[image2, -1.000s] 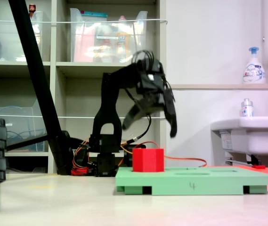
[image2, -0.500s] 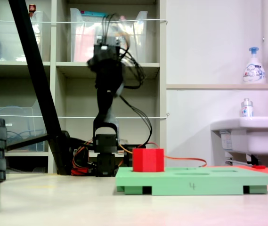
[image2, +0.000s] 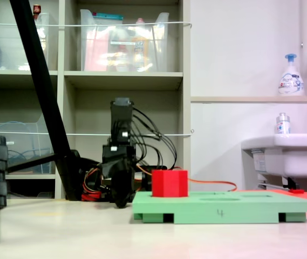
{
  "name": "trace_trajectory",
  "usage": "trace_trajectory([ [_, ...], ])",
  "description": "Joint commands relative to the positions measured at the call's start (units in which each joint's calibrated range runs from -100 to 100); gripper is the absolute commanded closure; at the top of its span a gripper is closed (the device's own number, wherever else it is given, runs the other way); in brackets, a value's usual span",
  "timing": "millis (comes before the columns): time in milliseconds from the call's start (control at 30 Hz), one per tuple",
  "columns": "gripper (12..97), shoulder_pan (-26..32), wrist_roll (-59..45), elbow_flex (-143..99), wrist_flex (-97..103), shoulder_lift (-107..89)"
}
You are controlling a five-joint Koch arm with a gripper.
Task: Put the octagonal pillar block into the corresponding hole
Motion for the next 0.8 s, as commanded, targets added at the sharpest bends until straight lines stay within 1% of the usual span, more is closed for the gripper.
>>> trace_trajectory([
  [0, 58.0, -0.98, -2.78, -1.45, 9.64, -0.82],
  [133, 58.1, -1.27, -3.47, -8.43, 9.64, -0.82],
  [300, 58.1, -1.27, -5.18, -8.43, 9.26, -0.82],
  [533, 58.9, -1.07, -5.18, -8.43, -2.97, -0.82],
  [600, 61.2, -1.07, -5.13, -8.43, -2.78, -0.82],
  [767, 60.3, -1.03, -5.03, -8.43, -2.88, -0.82],
])
